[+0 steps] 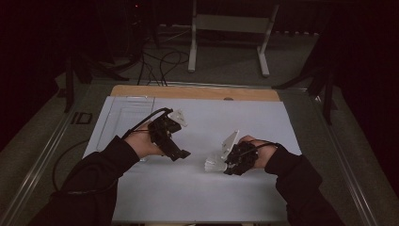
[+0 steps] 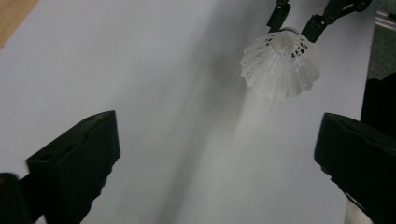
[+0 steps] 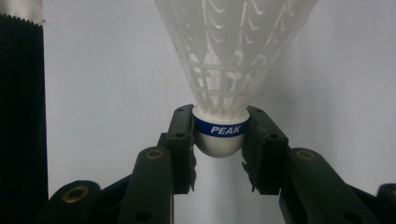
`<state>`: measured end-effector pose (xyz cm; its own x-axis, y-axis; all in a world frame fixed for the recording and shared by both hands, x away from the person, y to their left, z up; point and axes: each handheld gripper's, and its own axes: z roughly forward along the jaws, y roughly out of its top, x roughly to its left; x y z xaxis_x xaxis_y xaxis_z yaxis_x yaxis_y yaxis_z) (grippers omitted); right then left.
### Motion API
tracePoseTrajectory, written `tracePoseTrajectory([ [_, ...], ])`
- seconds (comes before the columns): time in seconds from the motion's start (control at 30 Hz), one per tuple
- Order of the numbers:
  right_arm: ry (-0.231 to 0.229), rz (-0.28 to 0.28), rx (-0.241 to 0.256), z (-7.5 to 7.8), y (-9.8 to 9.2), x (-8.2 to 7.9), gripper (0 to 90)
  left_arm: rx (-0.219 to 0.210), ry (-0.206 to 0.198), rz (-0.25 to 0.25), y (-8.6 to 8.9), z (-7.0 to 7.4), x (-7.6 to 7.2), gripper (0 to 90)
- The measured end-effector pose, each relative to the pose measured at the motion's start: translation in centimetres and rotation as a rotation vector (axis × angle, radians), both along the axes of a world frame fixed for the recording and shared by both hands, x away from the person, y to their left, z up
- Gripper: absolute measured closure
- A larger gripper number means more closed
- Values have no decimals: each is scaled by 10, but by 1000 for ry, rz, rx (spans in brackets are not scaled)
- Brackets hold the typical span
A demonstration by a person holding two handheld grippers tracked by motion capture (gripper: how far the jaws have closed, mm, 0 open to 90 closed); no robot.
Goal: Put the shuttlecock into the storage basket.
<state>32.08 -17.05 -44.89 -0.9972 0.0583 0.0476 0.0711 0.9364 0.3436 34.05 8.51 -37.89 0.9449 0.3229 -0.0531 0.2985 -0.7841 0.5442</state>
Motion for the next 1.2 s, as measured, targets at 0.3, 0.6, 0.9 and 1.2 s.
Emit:
tracePoseTrajectory([
  [0.3,-6,12,5,0,1,-1,664,23,19,-46,-21,-6,4,72],
  [0.6,-8,27,7,0,2,-2,663,42,59,-88,-38,-17,5,133],
  [0.9,-16,38,17,-1,5,-5,663,78,95,-117,-55,-27,6,161],
  [1.2,-26,56,26,-1,6,-7,663,105,126,-128,-64,-37,6,245],
])
